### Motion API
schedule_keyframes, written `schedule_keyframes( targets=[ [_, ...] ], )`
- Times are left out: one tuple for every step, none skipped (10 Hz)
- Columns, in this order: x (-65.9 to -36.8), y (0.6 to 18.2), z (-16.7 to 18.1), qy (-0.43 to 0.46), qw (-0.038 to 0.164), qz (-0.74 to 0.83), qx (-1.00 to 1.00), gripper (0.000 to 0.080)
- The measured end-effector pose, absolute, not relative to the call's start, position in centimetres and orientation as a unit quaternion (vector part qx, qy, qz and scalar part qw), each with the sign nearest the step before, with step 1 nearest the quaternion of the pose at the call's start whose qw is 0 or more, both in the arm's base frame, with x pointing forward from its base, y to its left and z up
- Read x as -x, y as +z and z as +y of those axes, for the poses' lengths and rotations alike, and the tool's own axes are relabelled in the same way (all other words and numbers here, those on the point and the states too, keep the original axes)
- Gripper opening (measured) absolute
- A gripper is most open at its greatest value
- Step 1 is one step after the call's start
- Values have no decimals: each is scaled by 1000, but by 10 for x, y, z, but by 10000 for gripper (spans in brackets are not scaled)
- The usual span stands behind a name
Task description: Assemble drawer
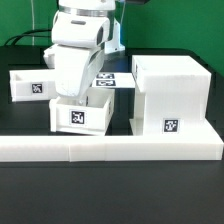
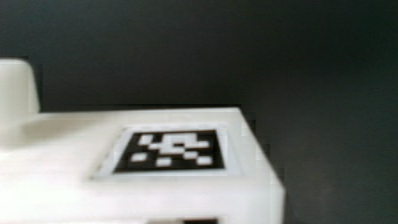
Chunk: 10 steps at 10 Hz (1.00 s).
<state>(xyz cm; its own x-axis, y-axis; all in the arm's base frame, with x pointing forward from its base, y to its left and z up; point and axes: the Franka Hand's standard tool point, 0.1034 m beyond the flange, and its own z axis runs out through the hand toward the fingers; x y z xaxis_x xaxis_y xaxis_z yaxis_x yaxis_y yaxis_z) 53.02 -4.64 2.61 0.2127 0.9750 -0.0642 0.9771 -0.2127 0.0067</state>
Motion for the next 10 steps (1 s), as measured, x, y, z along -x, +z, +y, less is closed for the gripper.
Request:
schedule_keyframes(
  targets=[
    [-530,25,-45,-23,22,627,-778,41],
    [-529,20,-40,-24,19,631,-775,41],
    [-531,18,-31,-24,18,642,-766,41],
    [-535,19,-23,-23,19,649,-760,41],
    [-535,19,-22,-27,18,654,-755,41],
    [-534,19,-24,-28,18,655,-755,41],
    [-534,19,-24,-28,18,655,-755,41],
    [-534,19,-25,-28,18,660,-751,41],
    [-534,18,-26,-29,17,661,-750,41],
    [-534,16,-24,-29,16,665,-746,41]
  ],
)
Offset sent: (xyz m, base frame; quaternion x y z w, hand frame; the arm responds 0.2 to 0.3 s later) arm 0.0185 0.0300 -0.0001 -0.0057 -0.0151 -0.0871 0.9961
